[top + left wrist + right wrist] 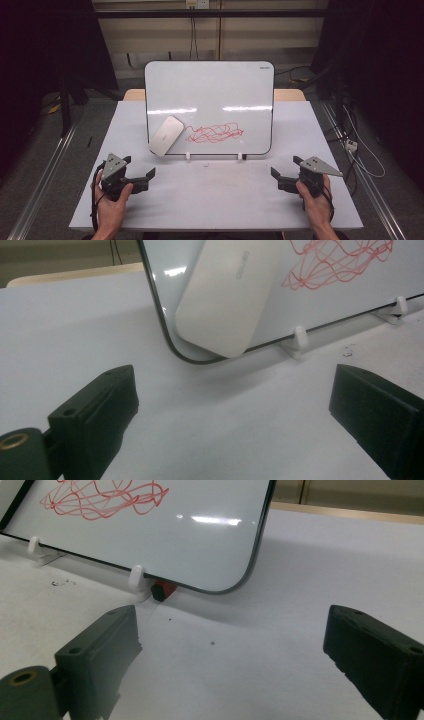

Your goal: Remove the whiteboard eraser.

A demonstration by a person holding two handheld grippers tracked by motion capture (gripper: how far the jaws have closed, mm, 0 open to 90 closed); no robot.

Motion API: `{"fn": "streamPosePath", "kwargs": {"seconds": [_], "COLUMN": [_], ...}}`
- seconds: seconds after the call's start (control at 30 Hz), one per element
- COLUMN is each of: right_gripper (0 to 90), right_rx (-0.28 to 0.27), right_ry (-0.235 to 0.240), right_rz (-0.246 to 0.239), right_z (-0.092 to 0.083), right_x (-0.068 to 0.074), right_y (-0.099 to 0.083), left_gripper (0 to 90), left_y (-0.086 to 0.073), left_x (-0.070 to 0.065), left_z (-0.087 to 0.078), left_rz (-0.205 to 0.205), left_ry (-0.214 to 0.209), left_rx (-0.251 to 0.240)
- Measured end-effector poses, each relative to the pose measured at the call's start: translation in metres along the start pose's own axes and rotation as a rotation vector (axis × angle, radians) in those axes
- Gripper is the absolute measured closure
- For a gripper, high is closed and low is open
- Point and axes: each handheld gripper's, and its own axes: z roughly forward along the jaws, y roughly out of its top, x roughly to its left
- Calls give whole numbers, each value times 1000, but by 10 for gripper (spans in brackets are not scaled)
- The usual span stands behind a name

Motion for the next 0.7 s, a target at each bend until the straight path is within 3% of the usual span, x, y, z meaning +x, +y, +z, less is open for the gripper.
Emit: {"fn": "streamPosePath", "kwargs": {"seconds": [0.7], "right_gripper": [47], "right_rx": [-1], "right_ry": [23], "right_rz": [23], "right_z": [2], "right_x": [-2], "right_y": [0], "left_gripper": [69], "left_y": [6], "left_x": [-1], "left_z": [5], "left_rz": [34], "left_ry": [14], "left_rx": [44]}}
